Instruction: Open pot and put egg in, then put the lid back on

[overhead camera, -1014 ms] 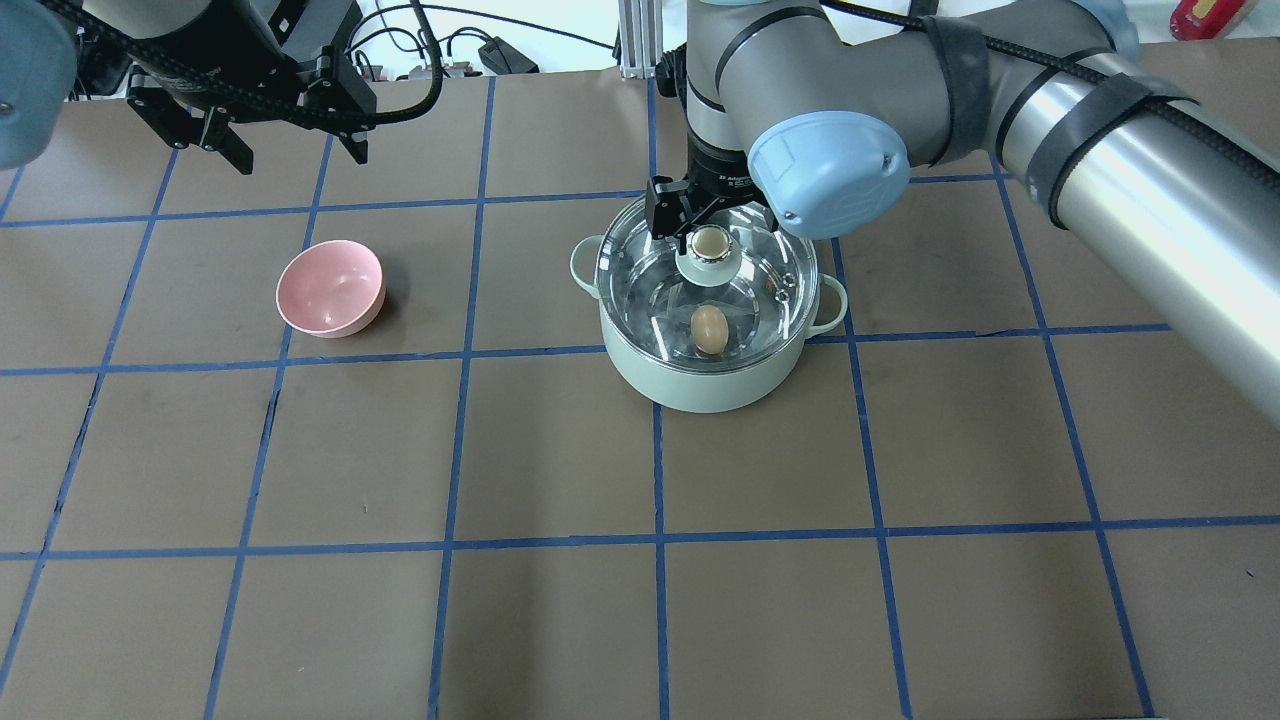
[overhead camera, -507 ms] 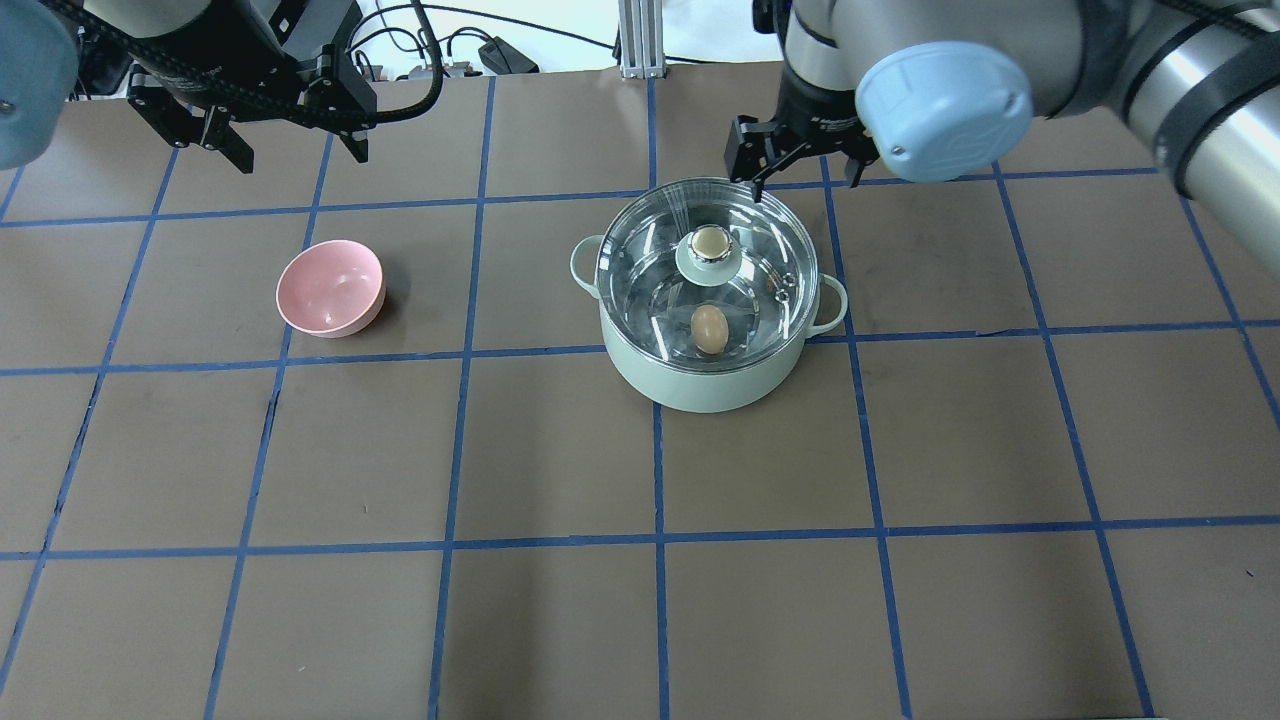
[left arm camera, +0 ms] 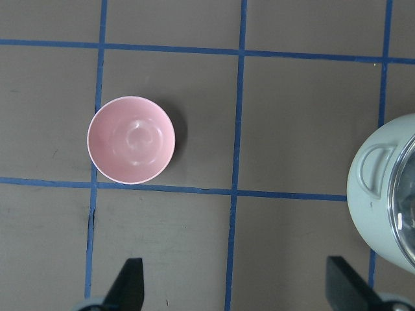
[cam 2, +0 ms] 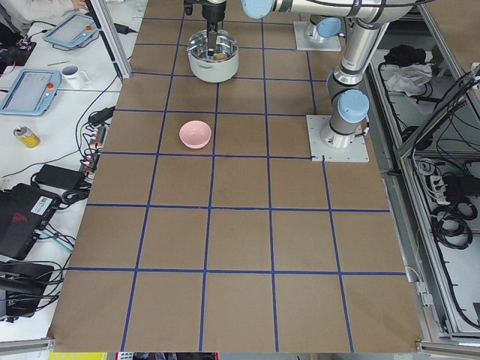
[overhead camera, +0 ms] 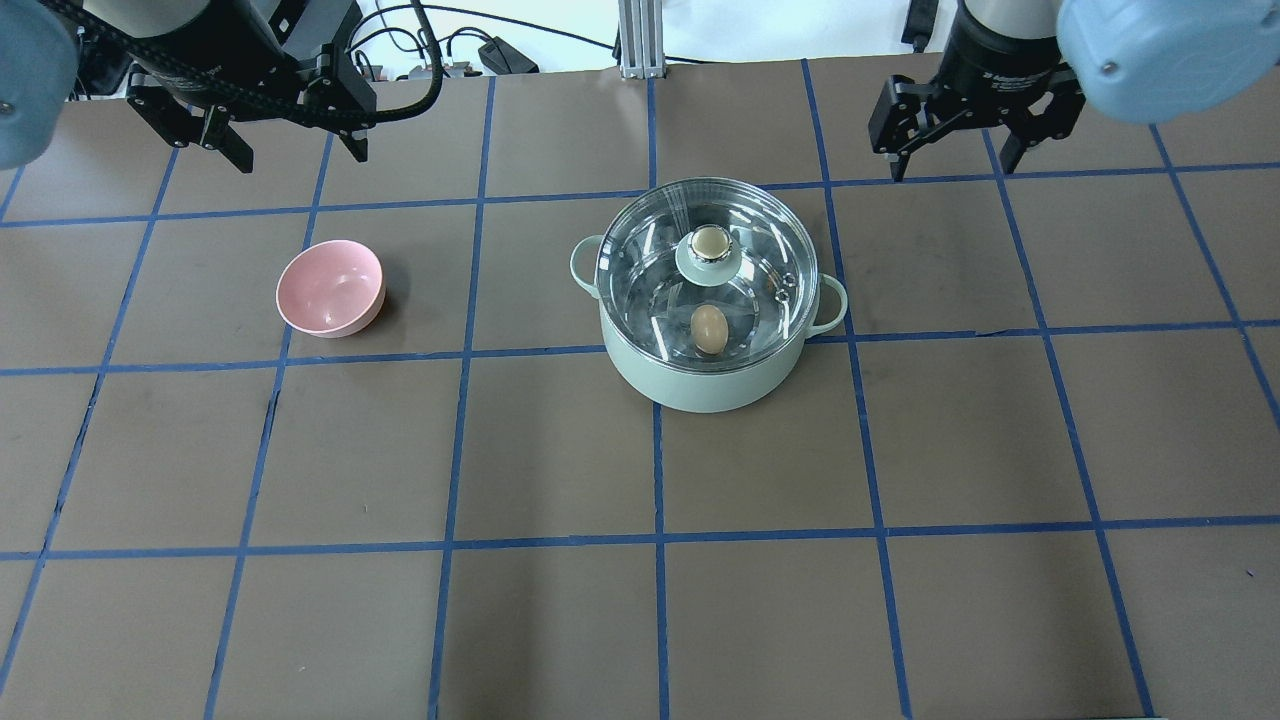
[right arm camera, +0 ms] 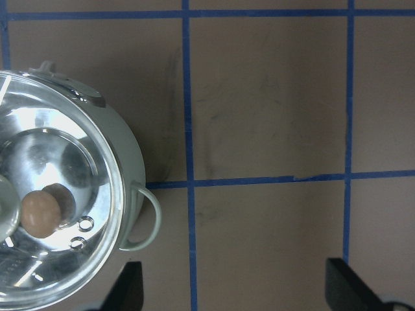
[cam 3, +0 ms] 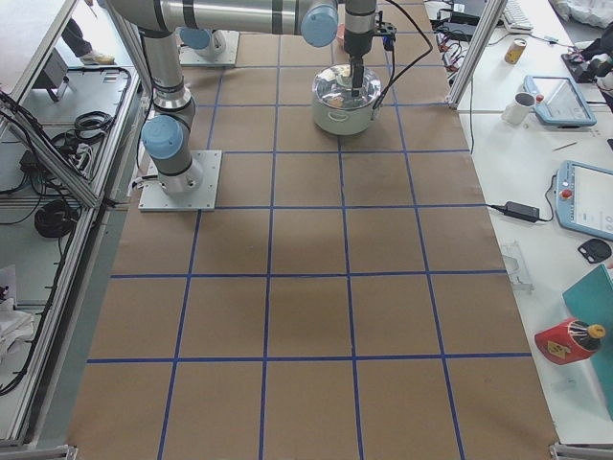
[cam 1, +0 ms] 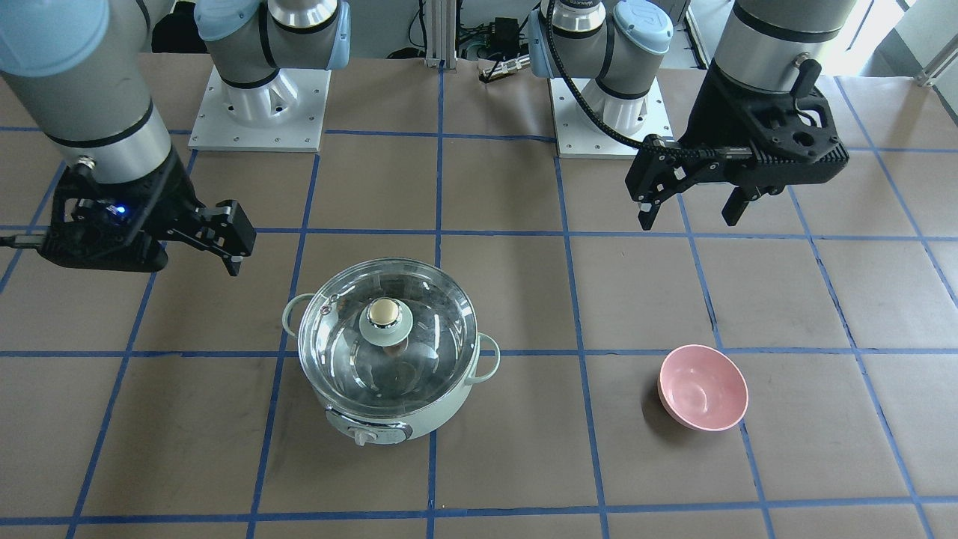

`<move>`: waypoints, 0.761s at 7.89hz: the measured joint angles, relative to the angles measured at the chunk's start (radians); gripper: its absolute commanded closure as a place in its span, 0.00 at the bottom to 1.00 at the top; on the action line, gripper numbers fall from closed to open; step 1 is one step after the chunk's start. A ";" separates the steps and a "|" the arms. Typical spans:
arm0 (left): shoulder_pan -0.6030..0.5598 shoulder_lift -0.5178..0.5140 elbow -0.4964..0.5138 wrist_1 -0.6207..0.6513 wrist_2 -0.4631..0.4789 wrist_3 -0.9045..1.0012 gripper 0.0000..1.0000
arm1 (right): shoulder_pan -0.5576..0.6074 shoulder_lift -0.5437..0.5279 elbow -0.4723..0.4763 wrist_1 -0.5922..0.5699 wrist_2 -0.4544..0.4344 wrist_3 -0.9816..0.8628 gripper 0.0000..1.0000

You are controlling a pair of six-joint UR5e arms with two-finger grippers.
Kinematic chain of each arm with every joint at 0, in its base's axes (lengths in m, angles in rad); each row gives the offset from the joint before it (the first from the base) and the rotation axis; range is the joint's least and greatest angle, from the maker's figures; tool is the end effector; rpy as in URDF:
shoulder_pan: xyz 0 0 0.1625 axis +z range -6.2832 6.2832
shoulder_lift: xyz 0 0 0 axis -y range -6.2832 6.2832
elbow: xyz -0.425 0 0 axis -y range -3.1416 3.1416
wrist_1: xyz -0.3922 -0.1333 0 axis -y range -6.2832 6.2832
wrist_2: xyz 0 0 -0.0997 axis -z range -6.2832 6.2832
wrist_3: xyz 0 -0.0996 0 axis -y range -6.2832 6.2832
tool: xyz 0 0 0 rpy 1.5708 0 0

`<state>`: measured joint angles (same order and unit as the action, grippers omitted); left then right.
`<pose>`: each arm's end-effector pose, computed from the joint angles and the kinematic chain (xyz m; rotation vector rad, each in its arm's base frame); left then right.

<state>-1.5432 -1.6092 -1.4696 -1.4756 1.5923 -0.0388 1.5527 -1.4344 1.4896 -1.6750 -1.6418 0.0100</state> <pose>-0.1167 -0.5253 0.5291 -0.1059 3.1095 -0.2465 0.1162 -0.5560 0.4676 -0.0458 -3.0692 0.0748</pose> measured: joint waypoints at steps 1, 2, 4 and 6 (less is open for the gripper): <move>0.000 0.000 0.000 0.001 0.001 0.000 0.00 | -0.030 -0.022 0.000 0.036 -0.009 -0.001 0.00; 0.000 0.001 0.000 0.001 0.001 0.001 0.00 | -0.049 -0.032 0.000 0.056 -0.011 -0.002 0.00; 0.001 0.001 0.000 0.001 0.002 0.004 0.00 | -0.064 -0.038 0.002 0.071 -0.008 -0.002 0.00; 0.002 0.001 0.000 0.001 0.007 0.005 0.00 | -0.067 -0.038 0.004 0.074 0.004 -0.004 0.00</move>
